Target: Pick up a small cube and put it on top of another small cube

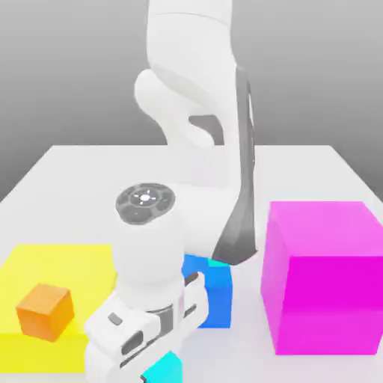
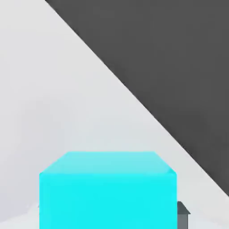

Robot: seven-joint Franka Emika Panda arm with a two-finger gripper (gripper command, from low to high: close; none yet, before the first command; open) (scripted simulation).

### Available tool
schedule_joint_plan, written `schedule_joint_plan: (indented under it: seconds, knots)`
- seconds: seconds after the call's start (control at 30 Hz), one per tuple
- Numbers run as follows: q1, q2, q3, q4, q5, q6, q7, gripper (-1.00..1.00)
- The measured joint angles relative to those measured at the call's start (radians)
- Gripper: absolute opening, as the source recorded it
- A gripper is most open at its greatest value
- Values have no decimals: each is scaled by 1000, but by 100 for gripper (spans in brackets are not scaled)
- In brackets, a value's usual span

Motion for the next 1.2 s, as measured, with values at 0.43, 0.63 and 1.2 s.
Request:
schedule_joint_plan:
  seconds: [0.43, 0.63, 1.2]
  knots:
    - [96, -394, -30, -157, -24, -262, 183, -100]
    - [117, -604, 5, -264, -54, -361, 344, -100]
    - [17, -1061, 242, -564, -205, -479, 789, -100]
